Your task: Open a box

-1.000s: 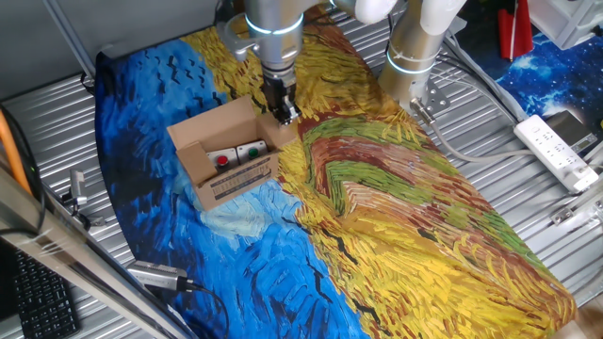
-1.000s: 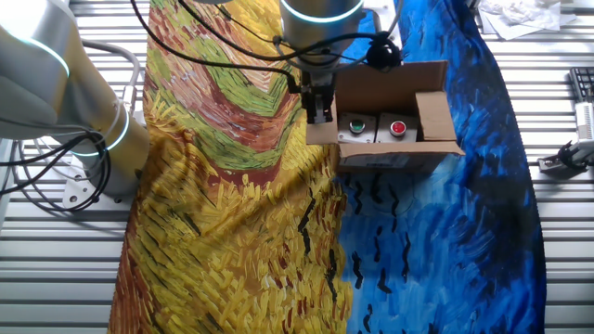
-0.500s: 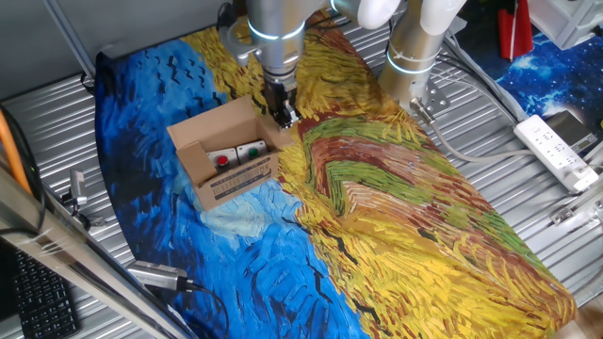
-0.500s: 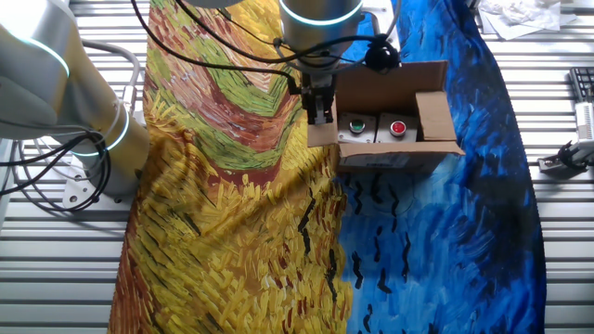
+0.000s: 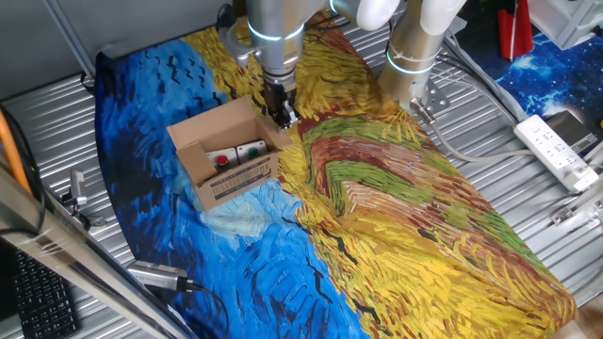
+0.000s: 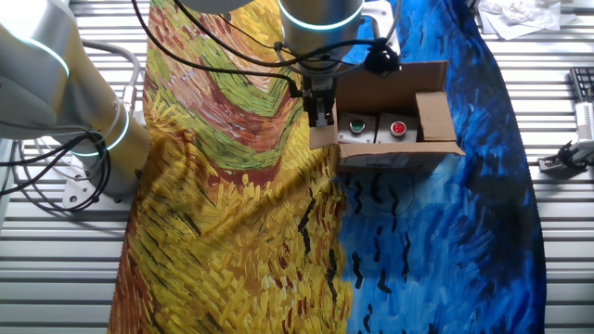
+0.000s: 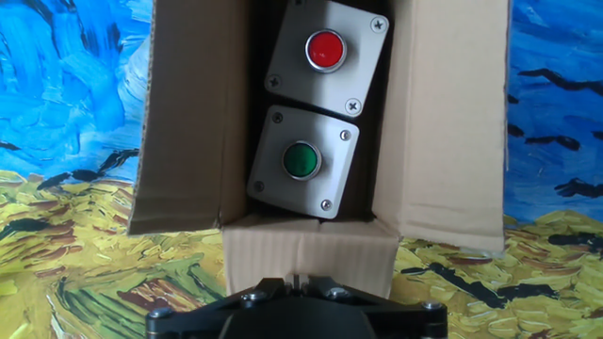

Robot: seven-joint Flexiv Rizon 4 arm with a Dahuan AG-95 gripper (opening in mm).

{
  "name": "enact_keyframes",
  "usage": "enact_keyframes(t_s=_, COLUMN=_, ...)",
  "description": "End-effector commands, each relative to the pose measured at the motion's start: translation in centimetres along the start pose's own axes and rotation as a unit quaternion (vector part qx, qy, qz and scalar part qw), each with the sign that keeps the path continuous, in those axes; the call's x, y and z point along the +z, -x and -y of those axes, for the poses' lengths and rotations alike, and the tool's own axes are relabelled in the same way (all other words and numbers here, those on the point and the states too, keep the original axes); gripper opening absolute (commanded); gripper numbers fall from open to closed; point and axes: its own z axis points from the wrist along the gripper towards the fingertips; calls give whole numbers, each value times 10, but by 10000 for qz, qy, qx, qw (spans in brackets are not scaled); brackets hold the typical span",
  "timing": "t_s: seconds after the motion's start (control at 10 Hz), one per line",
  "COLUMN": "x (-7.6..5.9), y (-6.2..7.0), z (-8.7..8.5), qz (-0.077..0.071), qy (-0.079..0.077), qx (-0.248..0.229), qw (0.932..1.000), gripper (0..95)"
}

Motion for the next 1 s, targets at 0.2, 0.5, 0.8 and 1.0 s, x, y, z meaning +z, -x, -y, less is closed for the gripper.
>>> enact_keyframes(t_s=0.2, x=0, y=1, z=0, qz=10, qy=-7, qx=1, qw=10000, gripper=0)
enact_keyframes(t_s=0.5, x=-1, y=0, z=-1, qz=14, qy=-2, qx=6, qw=10000, gripper=0)
enact_keyframes(t_s=0.8, x=-9, y=-2, z=-5, qz=35, qy=4, qx=43, qw=10000, gripper=0)
enact_keyframes(t_s=1.0, x=-13, y=-4, z=-8, qz=55, qy=13, qx=60, qw=10000, gripper=0)
